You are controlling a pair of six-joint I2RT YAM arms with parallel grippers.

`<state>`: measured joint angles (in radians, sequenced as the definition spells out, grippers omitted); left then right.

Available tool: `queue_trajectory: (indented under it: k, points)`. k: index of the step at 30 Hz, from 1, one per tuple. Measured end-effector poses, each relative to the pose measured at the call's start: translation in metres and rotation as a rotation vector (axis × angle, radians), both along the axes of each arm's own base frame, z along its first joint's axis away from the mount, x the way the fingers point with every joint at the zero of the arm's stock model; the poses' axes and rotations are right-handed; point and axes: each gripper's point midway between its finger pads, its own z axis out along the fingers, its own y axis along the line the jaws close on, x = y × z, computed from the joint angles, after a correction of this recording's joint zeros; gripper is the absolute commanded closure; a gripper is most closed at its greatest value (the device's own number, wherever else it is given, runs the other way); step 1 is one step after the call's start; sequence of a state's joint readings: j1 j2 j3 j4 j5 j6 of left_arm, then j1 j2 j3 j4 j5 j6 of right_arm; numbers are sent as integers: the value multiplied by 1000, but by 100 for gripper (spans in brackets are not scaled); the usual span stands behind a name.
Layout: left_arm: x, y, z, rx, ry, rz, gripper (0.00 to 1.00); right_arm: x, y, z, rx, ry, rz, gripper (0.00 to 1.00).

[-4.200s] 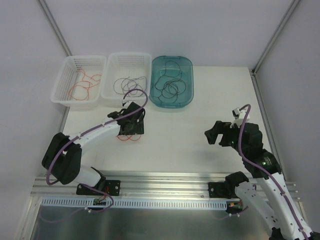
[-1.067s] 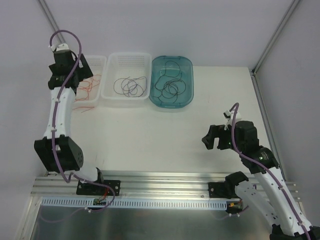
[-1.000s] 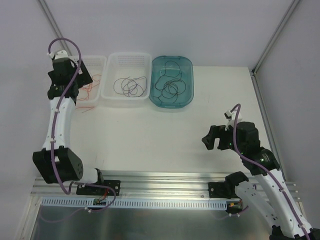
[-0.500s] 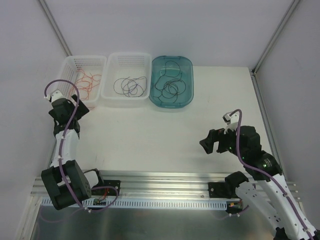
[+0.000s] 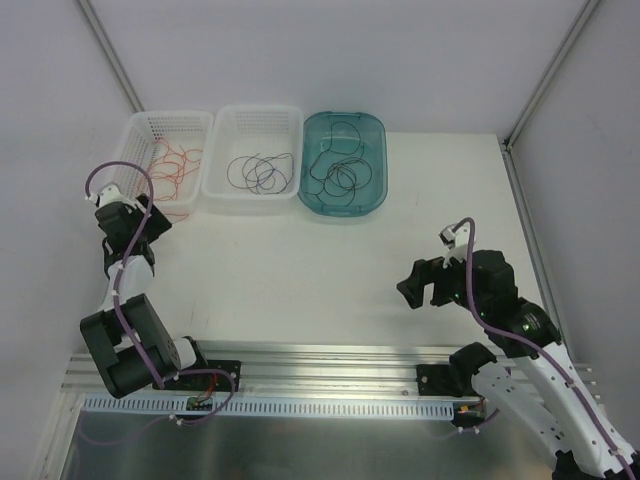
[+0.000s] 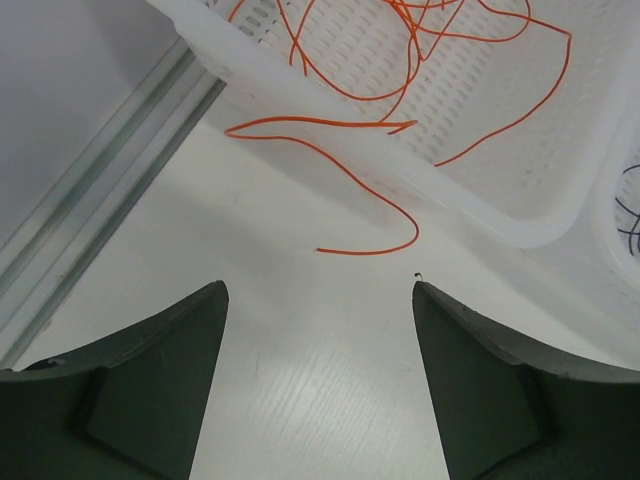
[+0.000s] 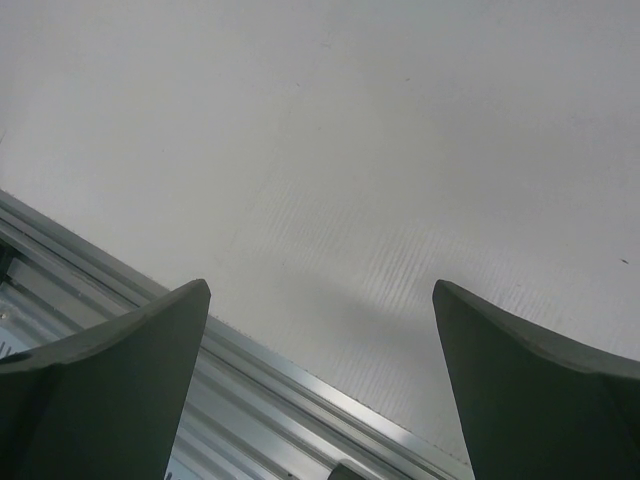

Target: Untangle the cables

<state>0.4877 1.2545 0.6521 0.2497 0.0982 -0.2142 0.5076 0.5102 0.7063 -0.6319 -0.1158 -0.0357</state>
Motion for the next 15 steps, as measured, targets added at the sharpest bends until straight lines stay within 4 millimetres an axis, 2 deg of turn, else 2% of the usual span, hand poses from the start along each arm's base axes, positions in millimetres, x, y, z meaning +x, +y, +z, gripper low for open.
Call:
queue_trajectory:
  k: [8,15]
  points:
    - [-9,-21,-2,-270,-63,166,25,0,2,-4,-21,7,9,0]
    - [-11,-31,-37,-563,-92,365,32,0,2,-4,-25,5,10,1]
